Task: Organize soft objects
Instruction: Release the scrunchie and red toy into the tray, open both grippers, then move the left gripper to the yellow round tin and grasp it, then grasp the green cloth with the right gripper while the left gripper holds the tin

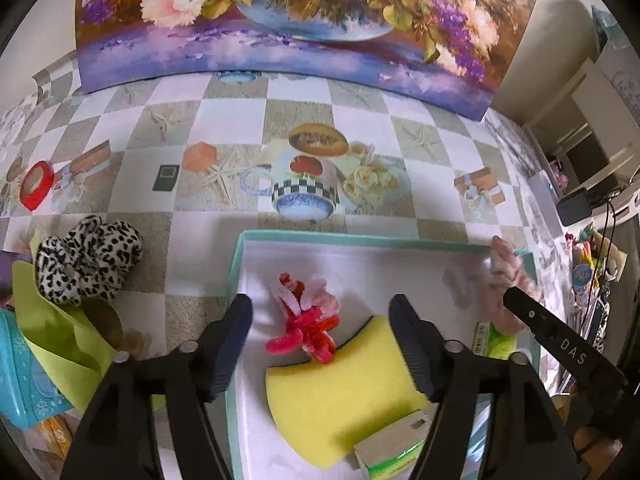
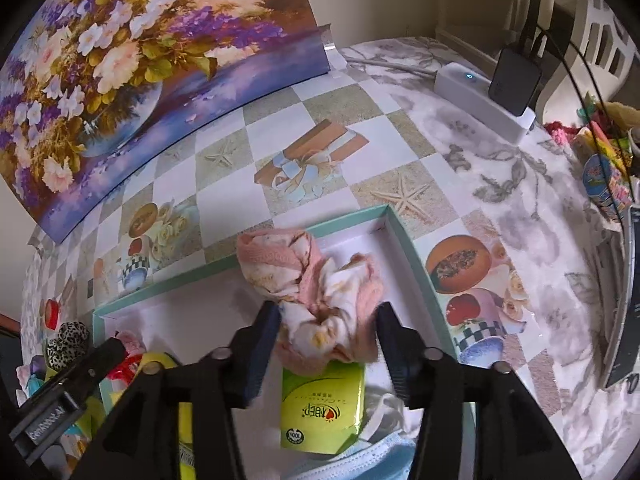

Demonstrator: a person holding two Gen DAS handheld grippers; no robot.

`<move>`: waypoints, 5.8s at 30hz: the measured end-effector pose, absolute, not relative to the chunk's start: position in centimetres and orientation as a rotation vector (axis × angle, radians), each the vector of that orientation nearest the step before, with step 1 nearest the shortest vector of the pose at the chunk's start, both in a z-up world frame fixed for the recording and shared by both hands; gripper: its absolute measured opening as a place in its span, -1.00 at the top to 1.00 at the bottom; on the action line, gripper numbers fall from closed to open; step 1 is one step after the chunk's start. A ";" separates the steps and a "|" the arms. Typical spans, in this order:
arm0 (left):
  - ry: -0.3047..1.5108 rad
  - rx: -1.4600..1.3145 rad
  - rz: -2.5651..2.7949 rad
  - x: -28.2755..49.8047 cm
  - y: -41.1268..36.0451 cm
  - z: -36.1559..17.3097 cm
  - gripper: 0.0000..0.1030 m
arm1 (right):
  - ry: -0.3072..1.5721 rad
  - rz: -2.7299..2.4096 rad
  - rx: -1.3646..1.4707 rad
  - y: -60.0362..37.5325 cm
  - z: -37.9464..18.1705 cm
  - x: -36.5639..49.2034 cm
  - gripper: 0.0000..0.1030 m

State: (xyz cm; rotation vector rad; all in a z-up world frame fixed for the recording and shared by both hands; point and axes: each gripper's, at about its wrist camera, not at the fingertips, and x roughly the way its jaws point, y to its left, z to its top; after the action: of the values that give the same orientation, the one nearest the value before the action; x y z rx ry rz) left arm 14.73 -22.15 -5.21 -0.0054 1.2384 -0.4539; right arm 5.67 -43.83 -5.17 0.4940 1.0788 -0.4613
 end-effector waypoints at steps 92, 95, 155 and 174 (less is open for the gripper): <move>1.351 -0.209 0.084 8.6 4.2 -5.5 -0.93 | 1.236 0.000 0.186 -16.5 -4.0 5.3 -1.00; 1.409 -0.194 0.100 9.1 4.2 -7.6 -0.93 | 1.255 0.000 0.179 -16.4 -4.5 5.4 -1.00; 1.367 -0.432 0.101 9.9 6.3 -8.2 0.01 | 1.201 0.200 0.053 -10.7 -8.3 9.8 -0.16; 1.351 -0.543 0.115 9.2 7.0 -8.2 0.01 | 1.096 0.153 0.004 -11.0 -6.2 9.9 0.95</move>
State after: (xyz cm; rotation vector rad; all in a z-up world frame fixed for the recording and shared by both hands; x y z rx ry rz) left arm 9.15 7.05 -8.22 -0.5425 1.3509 0.1155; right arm 9.89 -11.05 -6.15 0.0045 1.0964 0.1531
